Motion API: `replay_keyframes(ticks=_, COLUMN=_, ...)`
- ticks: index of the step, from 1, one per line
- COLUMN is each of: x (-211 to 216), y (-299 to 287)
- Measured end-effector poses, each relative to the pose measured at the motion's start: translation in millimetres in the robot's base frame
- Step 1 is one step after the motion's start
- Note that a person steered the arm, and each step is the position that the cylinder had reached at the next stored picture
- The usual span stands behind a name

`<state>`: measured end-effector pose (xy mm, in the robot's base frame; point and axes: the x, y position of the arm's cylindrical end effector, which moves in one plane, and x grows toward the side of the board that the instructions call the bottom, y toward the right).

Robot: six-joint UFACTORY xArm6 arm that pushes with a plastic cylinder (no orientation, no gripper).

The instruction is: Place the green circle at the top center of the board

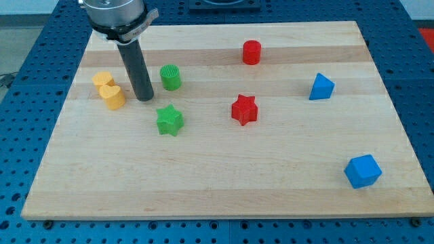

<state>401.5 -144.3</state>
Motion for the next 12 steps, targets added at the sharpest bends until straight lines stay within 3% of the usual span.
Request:
replay_keyframes(ticks=1, x=-42.3, y=29.6)
replay_keyframes(ticks=2, x=-42.3, y=29.6)
replay_keyframes(ticks=3, x=-68.7, y=32.2)
replay_keyframes(ticks=7, x=-34.4, y=74.0)
replay_keyframes(ticks=8, x=-44.9, y=100.2)
replay_keyframes(ticks=12, x=-83.2, y=97.8)
